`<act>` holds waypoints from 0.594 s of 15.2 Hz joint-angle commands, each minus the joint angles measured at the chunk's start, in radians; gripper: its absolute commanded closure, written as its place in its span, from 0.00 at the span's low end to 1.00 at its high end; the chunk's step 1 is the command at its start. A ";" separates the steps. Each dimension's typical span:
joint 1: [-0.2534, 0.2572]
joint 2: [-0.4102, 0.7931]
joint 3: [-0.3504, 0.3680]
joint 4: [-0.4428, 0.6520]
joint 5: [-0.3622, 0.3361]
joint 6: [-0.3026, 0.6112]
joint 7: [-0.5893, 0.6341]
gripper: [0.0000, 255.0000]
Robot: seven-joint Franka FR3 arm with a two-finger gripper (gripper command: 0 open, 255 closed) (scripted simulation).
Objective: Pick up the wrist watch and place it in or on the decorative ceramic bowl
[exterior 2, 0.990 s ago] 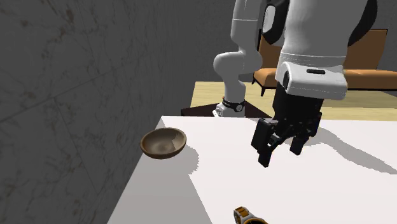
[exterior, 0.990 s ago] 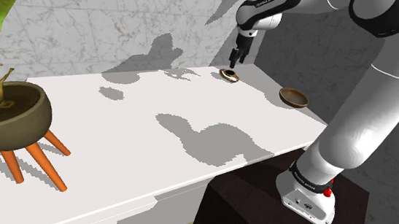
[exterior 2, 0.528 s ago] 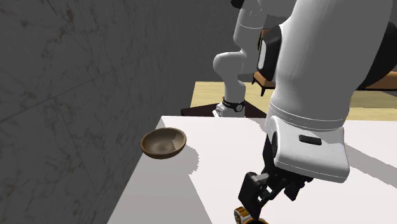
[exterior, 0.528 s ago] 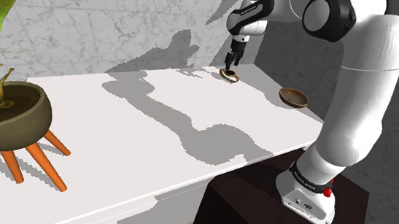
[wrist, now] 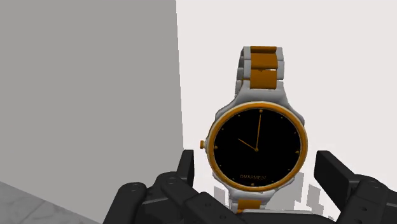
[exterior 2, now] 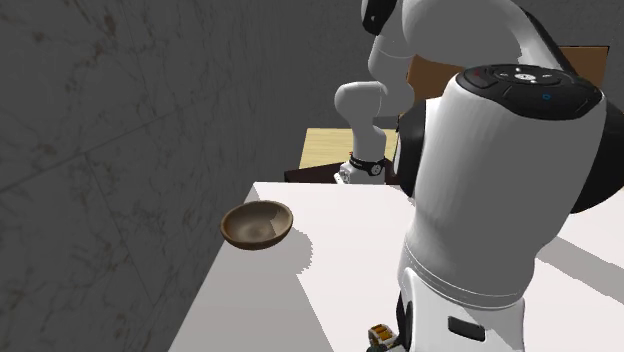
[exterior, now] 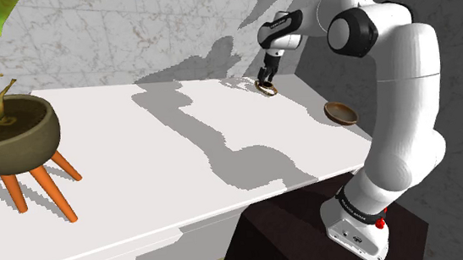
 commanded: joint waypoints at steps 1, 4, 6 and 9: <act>-0.003 0.018 0.004 -0.001 0.006 0.019 -0.003 0.00; -0.005 0.036 0.008 -0.008 0.012 0.043 -0.007 0.00; -0.005 0.036 0.008 -0.007 0.012 0.043 -0.007 0.00; -0.005 0.036 0.008 -0.007 0.012 0.043 -0.007 0.00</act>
